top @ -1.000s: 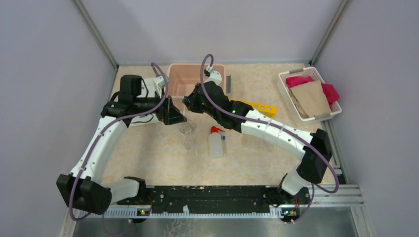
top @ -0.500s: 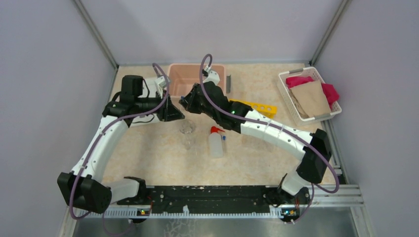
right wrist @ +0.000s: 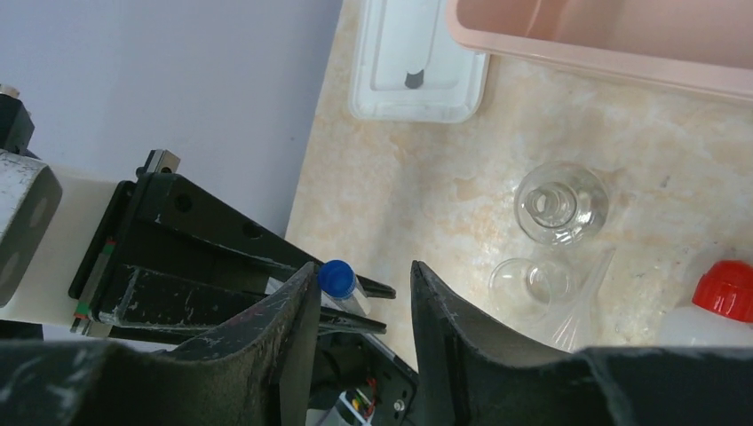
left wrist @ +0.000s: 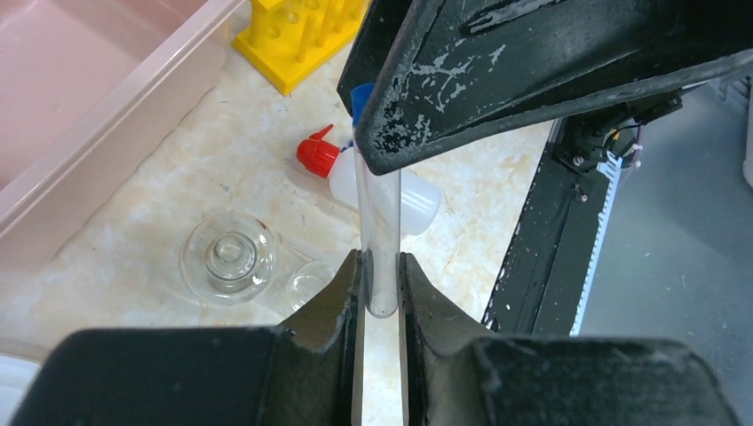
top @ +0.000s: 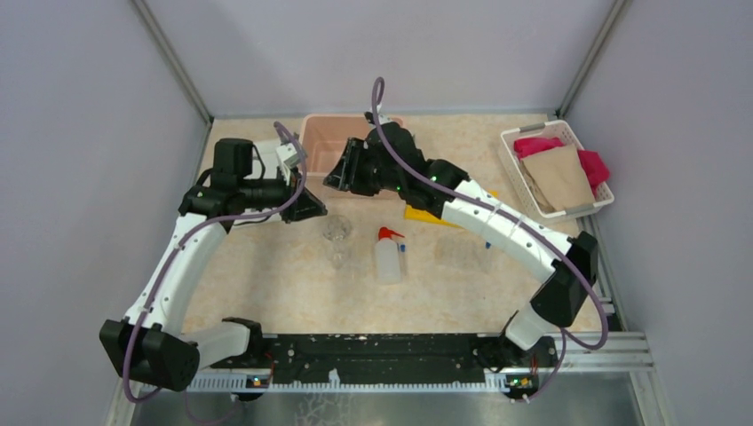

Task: Organize the chemistry lab equipment

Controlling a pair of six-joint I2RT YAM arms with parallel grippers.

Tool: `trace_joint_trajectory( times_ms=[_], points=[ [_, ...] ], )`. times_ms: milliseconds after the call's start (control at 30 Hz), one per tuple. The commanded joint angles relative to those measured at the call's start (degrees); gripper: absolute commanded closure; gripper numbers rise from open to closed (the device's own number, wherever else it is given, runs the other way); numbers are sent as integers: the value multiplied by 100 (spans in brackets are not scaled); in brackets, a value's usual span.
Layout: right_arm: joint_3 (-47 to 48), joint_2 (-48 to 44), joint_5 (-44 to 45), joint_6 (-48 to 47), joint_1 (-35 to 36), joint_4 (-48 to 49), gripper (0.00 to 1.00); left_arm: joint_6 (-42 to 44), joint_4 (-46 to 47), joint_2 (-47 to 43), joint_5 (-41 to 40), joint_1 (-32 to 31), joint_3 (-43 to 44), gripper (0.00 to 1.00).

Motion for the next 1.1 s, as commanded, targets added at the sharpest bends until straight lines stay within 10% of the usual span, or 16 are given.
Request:
trace_joint_trajectory(
  times_ms=[0, 567, 667, 767, 1067],
  points=[
    [560, 150, -677, -265, -81, -281, 59, 431, -127, -58, 210, -29, 168, 87],
    [916, 318, -1078, -357, -208, -435, 92, 587, -160, -80, 63, -50, 111, 86],
    [853, 207, -1023, -433, -309, -568, 100, 489, -131, -70, -19, -50, 107, 67],
    [506, -117, -800, -587, -404, -696, 100, 261, -31, -75, -310, -50, 73, 3],
    [-1544, -2008, 2580, -1335, -588, -2194, 100, -20, -129, 234, -1270, -50, 410, 1]
  ],
)
